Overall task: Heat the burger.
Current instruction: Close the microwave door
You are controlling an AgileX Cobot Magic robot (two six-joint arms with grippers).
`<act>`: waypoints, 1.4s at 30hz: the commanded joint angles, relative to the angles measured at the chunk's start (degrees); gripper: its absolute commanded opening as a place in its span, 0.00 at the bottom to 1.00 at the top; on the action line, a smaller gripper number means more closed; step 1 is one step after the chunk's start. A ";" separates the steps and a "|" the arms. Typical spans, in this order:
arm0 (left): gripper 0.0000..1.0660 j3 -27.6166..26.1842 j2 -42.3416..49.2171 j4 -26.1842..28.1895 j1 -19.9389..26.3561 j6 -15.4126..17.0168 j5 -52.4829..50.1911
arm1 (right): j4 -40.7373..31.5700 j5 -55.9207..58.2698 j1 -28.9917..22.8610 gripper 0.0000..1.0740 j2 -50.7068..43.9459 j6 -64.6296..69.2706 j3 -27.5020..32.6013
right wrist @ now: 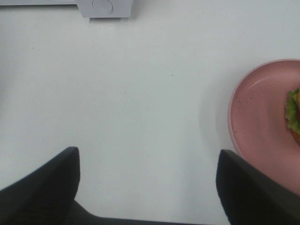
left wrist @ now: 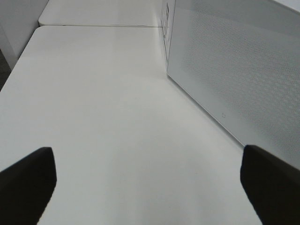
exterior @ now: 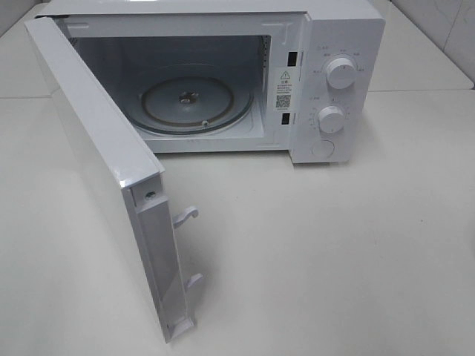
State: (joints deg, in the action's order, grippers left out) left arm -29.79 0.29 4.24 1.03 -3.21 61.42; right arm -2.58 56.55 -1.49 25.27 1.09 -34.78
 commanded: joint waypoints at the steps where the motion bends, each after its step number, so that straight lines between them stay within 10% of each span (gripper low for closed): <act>1: 0.94 0.17 0.23 -0.06 0.11 0.06 -0.06 | -0.23 1.38 0.34 0.72 -2.75 -1.09 0.92; 13: 0.94 0.17 0.23 -0.06 0.11 0.06 -0.06 | -0.86 1.03 0.34 0.74 -15.13 -5.44 1.32; 21: 0.94 0.17 0.23 -0.06 0.11 0.06 -0.06 | 0.57 -1.43 0.34 0.94 -24.98 -4.13 6.36; 35: 0.94 0.17 0.17 -0.06 0.11 0.06 -0.06 | 2.01 -1.43 0.34 0.90 -26.99 -3.95 6.36; 42: 0.94 0.17 0.17 -0.06 0.11 0.06 -0.06 | 2.18 -1.43 0.34 0.72 -26.99 -3.61 6.36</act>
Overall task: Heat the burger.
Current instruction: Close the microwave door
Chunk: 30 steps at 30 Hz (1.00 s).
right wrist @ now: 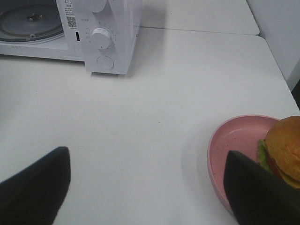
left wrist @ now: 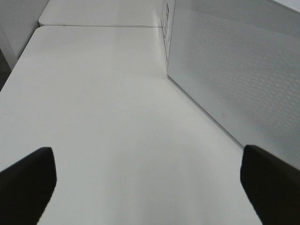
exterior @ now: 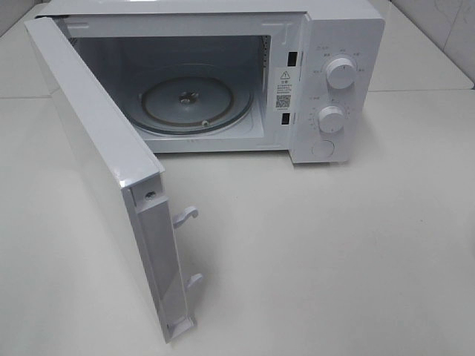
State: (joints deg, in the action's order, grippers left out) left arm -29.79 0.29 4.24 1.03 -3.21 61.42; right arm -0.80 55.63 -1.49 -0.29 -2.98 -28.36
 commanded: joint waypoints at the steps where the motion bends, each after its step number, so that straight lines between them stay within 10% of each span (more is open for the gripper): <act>1: 0.94 0.17 0.17 -0.06 0.11 0.06 -0.06 | 0.40 -0.52 0.34 0.72 -1.43 0.46 -0.06; 10: 0.94 0.17 0.17 -0.06 0.11 0.06 -0.06 | 0.40 -0.52 0.34 0.46 -1.43 0.46 -0.06; 30: 0.94 0.17 0.17 -0.06 0.11 0.06 -0.06 | 0.40 -0.52 0.34 0.43 -1.43 0.46 -0.06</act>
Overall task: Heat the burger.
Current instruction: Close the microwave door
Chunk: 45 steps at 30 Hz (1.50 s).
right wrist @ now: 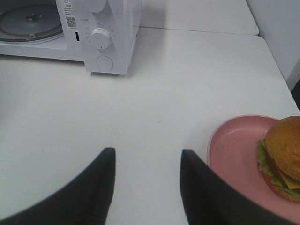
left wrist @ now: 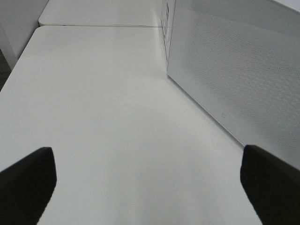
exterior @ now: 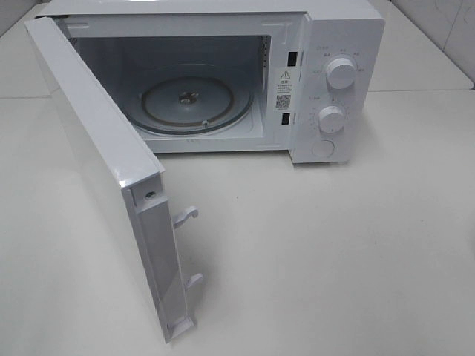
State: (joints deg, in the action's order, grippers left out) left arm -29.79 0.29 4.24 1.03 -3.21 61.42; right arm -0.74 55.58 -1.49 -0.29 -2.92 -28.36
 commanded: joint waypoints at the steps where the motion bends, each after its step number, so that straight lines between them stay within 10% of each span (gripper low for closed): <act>1: 0.94 0.17 0.17 -0.06 0.11 0.06 -0.06 | 0.34 -0.46 0.34 0.43 -1.43 0.40 -0.06; 12: 0.94 -0.69 0.17 0.06 0.11 0.29 -1.09 | 0.34 -0.46 0.34 0.43 -1.43 0.40 -0.06; 24: 0.90 0.46 -11.57 0.86 0.11 0.23 -24.12 | 0.34 -0.46 0.34 0.43 -1.43 0.40 -0.06; 29: 0.71 5.27 -17.76 1.60 0.11 0.23 -36.61 | 0.34 -0.46 0.34 0.43 -1.43 0.40 -0.06; 36: 0.00 13.35 -27.16 6.36 0.11 3.21 -60.56 | 0.40 -0.46 0.34 0.43 -1.43 0.40 -0.06; 45: 0.00 18.51 -42.34 2.75 0.11 10.43 -82.68 | 0.40 -0.46 0.34 0.43 -1.43 0.40 -0.06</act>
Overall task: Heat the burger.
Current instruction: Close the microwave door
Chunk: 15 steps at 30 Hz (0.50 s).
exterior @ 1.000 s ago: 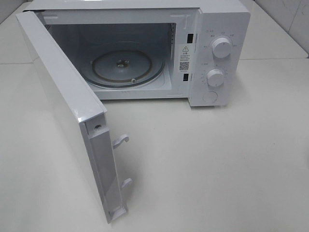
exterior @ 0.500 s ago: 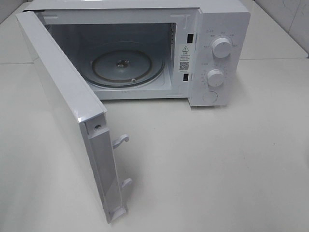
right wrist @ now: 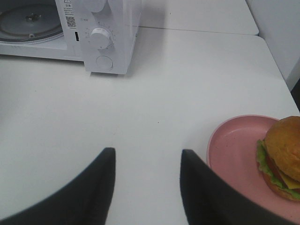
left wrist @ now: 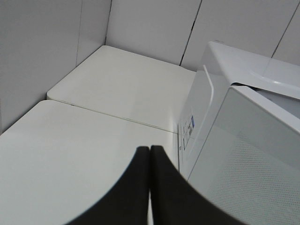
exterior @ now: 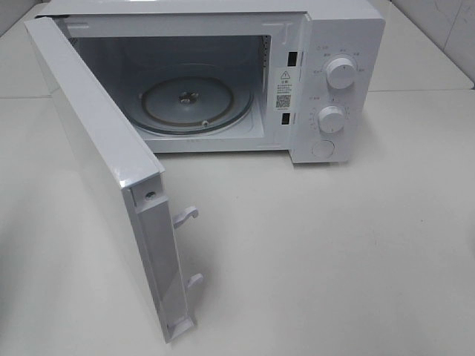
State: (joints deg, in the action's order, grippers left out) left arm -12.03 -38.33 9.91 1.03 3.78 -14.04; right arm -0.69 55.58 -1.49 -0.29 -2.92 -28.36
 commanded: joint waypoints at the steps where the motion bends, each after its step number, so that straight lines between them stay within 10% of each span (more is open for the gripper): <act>1: 0.00 0.74 -3.72 -2.92 0.11 3.44 -7.22 | 0.34 -0.46 0.34 0.43 -1.43 0.40 -0.06; 5: 0.00 1.26 -13.24 -11.23 0.11 8.37 -17.70 | 0.34 -0.46 0.34 0.43 -1.43 0.40 -0.06; 15: 0.00 0.40 -39.48 -19.48 0.11 9.28 -41.08 | 0.34 -0.46 0.34 0.43 -1.43 0.40 -0.06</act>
State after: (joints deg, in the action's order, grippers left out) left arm -11.29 -76.89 -9.05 1.15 12.66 -52.08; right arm -0.63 55.58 -1.49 -0.29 -2.92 -28.36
